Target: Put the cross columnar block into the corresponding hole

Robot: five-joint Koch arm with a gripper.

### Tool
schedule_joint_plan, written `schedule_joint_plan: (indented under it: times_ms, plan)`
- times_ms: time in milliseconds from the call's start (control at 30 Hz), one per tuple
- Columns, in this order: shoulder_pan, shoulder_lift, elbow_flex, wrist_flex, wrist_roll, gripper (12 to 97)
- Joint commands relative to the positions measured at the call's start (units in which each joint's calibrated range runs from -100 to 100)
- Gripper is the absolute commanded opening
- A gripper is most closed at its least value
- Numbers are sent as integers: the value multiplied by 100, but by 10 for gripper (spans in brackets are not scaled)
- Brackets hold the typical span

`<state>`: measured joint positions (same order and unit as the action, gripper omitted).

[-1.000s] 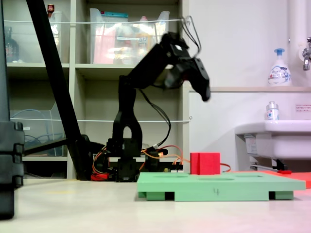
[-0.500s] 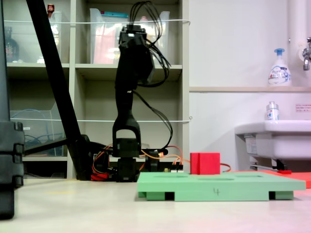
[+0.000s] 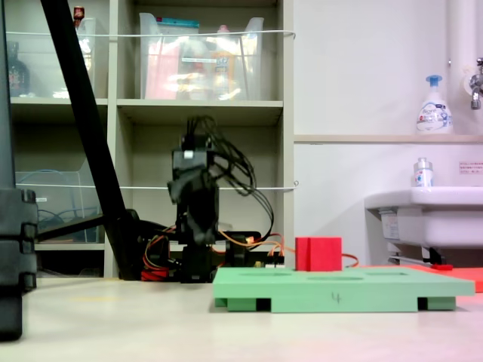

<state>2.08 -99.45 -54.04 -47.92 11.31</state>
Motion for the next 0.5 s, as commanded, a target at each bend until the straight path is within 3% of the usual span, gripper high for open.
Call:
schedule_joint_plan:
  times_ms: [0,167,467]
  plan:
    - [-44,-55,-678,1754,-244,577]
    - [-142,-55,-3679,6183,-767,499]
    - [-112,-55,-4596,6251,-1055,498]
